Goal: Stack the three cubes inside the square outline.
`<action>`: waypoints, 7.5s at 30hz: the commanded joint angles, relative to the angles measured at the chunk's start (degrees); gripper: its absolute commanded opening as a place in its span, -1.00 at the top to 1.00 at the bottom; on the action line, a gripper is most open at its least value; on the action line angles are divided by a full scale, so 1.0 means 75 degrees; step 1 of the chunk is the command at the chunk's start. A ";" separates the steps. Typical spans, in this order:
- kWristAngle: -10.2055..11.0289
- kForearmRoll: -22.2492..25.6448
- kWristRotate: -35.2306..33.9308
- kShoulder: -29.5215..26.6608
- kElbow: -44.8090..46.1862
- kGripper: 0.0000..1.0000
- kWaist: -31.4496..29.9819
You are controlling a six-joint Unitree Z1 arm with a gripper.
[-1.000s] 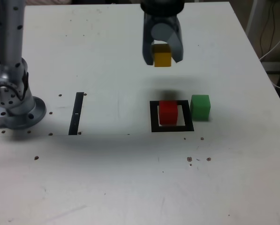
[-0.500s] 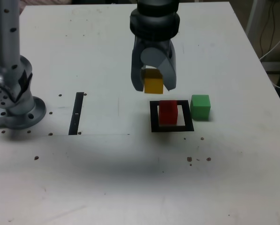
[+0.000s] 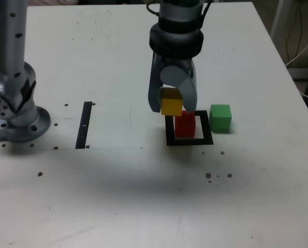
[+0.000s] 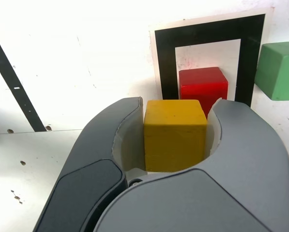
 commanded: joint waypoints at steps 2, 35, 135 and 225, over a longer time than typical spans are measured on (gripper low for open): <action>-0.0003 -0.0065 -0.0028 0.0114 -0.0079 0.55 -0.0005; 0.0088 -0.0381 -0.0052 0.0484 -0.0166 0.18 -0.0006; 0.2866 0.2475 0.7078 0.1862 -0.4714 -0.96 -0.0367; 0.2770 -0.0198 0.7898 0.2618 -0.2323 0.31 -0.0367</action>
